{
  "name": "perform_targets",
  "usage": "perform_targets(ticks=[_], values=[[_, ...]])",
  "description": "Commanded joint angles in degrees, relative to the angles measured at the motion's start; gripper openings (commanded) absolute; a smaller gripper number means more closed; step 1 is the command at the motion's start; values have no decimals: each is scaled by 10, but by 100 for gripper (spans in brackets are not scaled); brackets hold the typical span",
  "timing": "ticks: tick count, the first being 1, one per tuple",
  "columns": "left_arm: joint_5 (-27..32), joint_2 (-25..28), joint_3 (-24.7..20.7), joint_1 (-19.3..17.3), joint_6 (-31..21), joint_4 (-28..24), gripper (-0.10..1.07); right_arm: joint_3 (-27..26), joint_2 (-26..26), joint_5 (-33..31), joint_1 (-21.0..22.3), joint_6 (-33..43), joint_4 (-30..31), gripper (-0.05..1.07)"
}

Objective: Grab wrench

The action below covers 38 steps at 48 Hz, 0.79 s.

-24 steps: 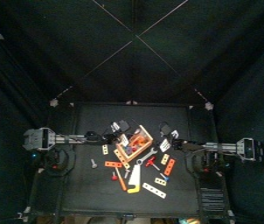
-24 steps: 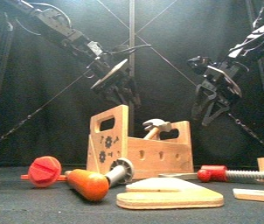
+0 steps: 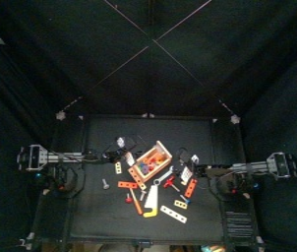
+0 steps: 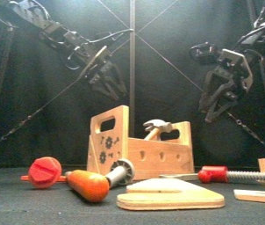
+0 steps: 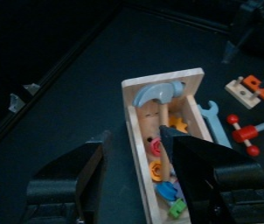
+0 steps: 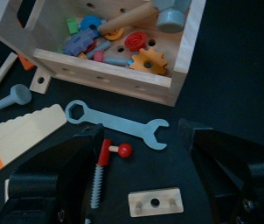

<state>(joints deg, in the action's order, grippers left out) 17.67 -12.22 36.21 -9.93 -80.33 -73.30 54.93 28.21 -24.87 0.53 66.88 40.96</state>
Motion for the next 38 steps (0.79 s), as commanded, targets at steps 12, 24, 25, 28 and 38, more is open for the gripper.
perform_targets(ticks=[12,24,25,28,38], values=[[-38,-110,57,-12,-22,-11,86,-19,-5,4,3,2,-1,99],[-61,-164,105,-14,-22,-40,86,-29,-18,4,4,0,1,99],[-63,-168,110,-14,-22,-44,86,-30,-19,4,4,0,1,99],[-73,-181,120,-14,-22,-58,86,-32,-25,4,3,2,-1,99],[-127,-214,162,-10,-20,-87,86,-40,-53,10,-10,-2,3,99]])
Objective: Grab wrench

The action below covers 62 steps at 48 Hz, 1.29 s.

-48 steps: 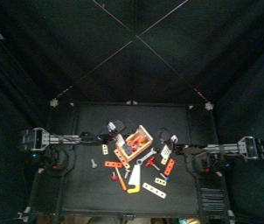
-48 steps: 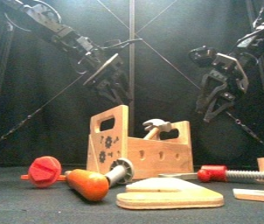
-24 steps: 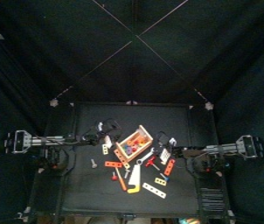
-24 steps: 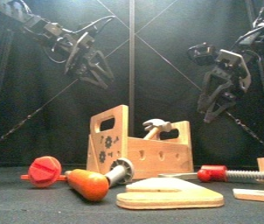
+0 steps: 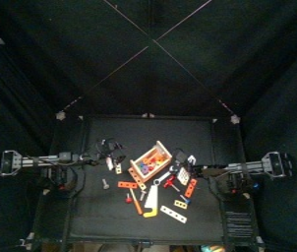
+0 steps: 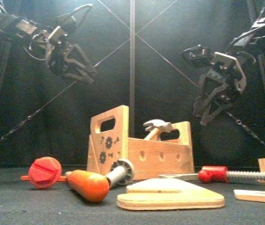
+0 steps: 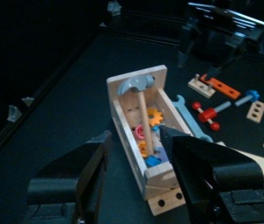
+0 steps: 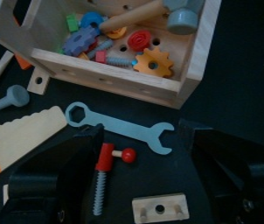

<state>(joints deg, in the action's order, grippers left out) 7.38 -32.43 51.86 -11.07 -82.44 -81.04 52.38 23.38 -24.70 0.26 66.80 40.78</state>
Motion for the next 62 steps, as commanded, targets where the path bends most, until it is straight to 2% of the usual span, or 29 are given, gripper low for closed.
perform_targets(ticks=[1,17,26,36,46,53,62], values=[[-37,-18,12,2,2,-11,86,-16,-8,10,-10,-1,6,99],[-151,-48,73,3,9,-11,86,-33,-56,18,-35,-1,49,99],[-200,-48,91,4,21,-11,86,-44,-112,18,-32,-2,65,99],[-207,-48,111,3,37,19,86,-61,-163,18,-34,-1,96,99],[-208,-48,118,3,55,40,86,-79,-181,3,-35,-7,103,99],[-208,-48,122,4,72,57,86,-85,-185,-5,-43,-54,95,99],[-208,-48,126,4,94,84,86,-105,-204,-19,-48,-118,54,99]])
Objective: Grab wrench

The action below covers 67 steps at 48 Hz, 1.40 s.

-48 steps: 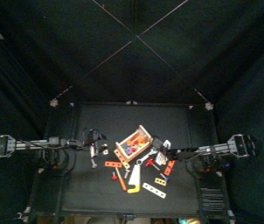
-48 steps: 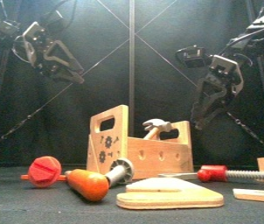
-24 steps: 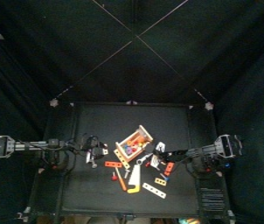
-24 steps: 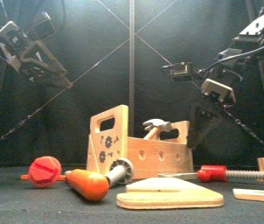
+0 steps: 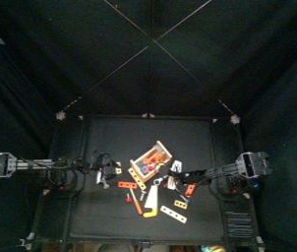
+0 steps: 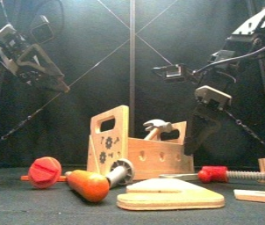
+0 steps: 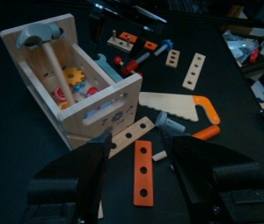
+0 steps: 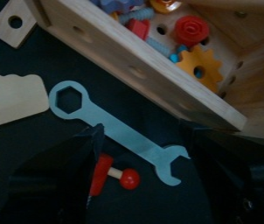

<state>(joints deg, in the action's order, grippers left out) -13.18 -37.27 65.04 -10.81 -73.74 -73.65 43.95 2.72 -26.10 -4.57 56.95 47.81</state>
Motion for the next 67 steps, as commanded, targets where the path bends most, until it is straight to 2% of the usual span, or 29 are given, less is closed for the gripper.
perform_targets(ticks=[1,19,35,45,55,67], values=[[-4,0,-6,0,10,13,86,-22,0,-7,0,-26,-22,99],[-4,0,0,1,57,65,86,-54,-35,-32,3,-158,-101,99],[-4,0,5,1,78,88,86,-58,-45,4,28,-237,-175,99],[-5,0,6,1,80,93,86,-54,-61,25,49,-250,-183,99],[-4,0,7,0,80,97,86,-48,-75,47,51,-250,-188,99],[-5,0,8,1,80,97,86,-26,-85,73,51,-250,-227,98]])
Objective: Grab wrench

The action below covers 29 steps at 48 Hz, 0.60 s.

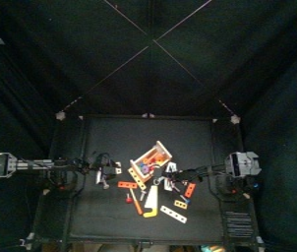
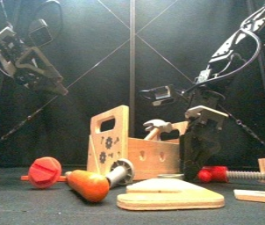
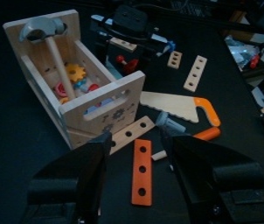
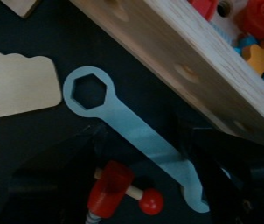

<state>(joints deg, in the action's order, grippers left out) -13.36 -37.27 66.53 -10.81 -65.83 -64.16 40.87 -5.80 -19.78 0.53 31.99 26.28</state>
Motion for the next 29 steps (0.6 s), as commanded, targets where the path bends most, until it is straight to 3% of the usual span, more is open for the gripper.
perform_targets(ticks=[1,13,29], values=[[-3,0,-7,1,1,2,86,6,-1,11,0,-1,-13,98],[-3,0,-6,1,1,4,86,11,-7,16,1,0,-18,88],[-4,0,-4,1,1,5,86,1,0,-12,-4,0,-8,57]])
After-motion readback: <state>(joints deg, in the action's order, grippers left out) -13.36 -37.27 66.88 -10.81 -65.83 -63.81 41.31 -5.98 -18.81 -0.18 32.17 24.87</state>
